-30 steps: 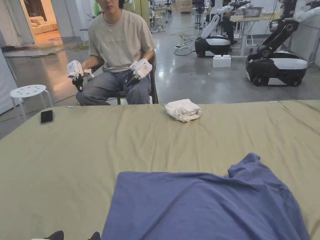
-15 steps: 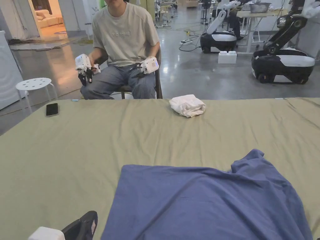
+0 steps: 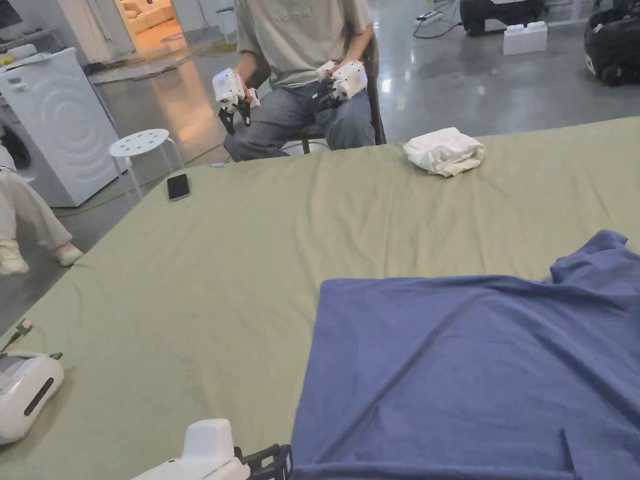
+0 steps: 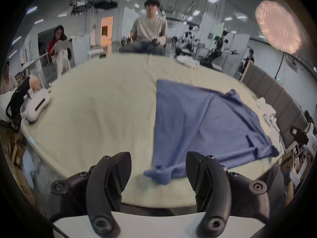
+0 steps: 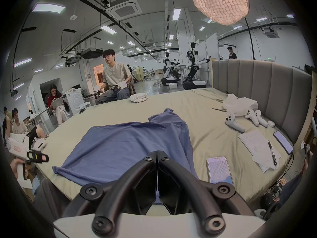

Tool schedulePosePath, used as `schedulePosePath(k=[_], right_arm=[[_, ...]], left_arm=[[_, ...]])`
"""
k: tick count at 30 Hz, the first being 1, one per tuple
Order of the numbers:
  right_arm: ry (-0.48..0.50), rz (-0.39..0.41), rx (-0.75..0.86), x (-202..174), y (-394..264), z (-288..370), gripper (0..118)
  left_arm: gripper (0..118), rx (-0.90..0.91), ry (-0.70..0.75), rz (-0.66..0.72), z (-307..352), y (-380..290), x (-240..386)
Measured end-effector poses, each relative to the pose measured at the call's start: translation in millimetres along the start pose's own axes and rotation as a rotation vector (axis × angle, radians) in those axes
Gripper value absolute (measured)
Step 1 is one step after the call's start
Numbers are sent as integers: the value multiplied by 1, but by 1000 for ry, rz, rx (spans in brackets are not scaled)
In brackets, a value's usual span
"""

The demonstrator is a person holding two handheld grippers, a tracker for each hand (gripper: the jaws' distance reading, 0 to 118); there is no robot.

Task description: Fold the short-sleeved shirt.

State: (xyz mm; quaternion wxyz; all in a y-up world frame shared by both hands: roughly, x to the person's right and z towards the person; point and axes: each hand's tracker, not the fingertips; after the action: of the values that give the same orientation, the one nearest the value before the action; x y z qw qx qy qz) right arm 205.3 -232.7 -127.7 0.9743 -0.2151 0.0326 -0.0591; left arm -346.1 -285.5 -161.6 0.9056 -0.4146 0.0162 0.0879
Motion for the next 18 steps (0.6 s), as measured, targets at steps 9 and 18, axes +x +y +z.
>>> schedulePosePath(k=[9,18], right_arm=[[-31,-4,-24,6,3,9,0],[-107,12,-136,33,3,10,4]], left_arm=[[66,-143,-34,-74,-46,-2,22],[14,-224,-43,-119,-71,1,33]])
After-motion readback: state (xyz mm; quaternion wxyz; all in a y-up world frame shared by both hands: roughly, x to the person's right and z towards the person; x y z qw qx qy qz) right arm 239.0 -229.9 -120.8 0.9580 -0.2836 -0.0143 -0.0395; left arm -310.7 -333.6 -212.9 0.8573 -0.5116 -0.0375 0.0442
